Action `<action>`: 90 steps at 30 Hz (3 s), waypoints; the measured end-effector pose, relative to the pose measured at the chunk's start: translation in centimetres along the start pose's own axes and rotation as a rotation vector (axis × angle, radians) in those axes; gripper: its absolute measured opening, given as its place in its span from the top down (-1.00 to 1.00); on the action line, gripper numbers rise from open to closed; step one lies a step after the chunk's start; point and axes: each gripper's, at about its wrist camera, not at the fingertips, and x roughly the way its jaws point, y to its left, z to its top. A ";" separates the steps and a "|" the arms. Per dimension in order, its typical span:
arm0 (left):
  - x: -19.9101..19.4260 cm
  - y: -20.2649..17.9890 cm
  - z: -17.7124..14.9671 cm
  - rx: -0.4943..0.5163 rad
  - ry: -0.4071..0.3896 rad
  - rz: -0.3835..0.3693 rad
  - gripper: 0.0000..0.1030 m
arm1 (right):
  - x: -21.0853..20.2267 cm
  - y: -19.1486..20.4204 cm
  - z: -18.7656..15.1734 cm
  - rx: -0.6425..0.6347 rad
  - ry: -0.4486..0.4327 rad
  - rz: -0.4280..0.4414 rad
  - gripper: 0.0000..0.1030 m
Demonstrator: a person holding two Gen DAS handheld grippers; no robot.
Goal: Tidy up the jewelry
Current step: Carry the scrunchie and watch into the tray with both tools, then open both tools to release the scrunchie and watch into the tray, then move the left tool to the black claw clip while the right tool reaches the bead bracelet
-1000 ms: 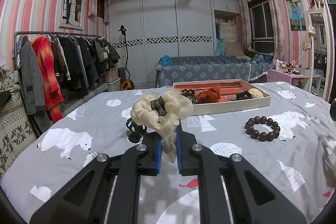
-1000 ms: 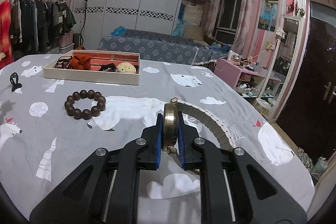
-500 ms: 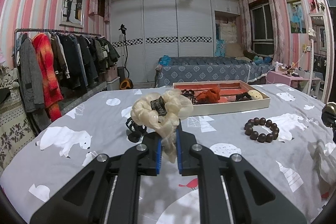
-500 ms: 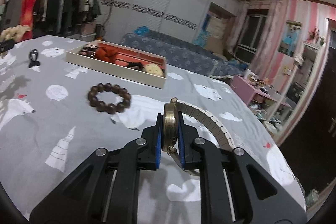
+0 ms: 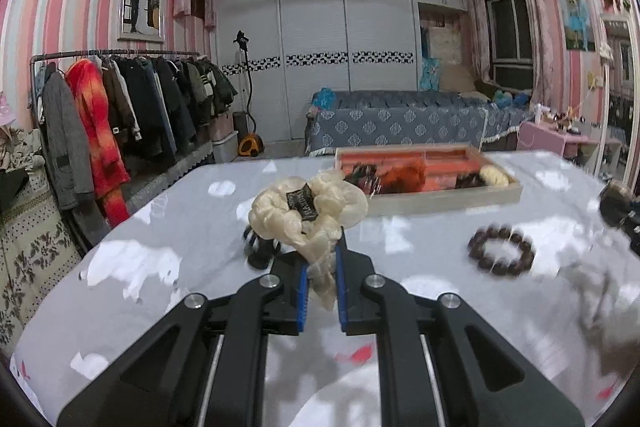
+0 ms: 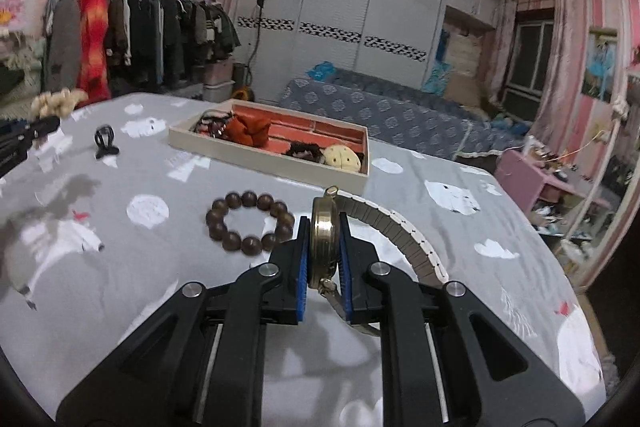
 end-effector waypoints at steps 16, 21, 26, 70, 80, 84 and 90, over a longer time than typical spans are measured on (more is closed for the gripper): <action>21.9 -7.5 9.0 0.029 0.185 -0.167 0.79 | 16.6 -3.4 11.7 0.054 0.044 0.129 0.73; 27.3 -8.4 7.7 0.014 0.330 -0.181 0.78 | 22.9 -2.7 12.3 0.015 0.114 0.129 0.73; 30.3 -9.2 6.3 0.012 0.437 -0.210 0.70 | 27.5 -2.7 11.4 0.031 0.236 0.134 0.71; 1.6 6.7 -3.8 -0.071 0.037 0.061 -0.91 | 1.2 -2.0 0.0 0.189 -0.071 0.038 -0.92; 2.1 5.8 -3.6 -0.023 0.049 0.075 -0.91 | 2.1 -2.8 -0.4 0.242 -0.025 0.044 -0.92; 2.2 5.7 -3.7 -0.023 0.057 0.077 -0.91 | 2.4 -2.8 -0.4 0.228 -0.008 0.041 -0.92; 2.3 5.7 -3.7 -0.019 0.055 0.080 -0.91 | 2.5 -2.9 -0.3 0.235 -0.004 0.035 -0.92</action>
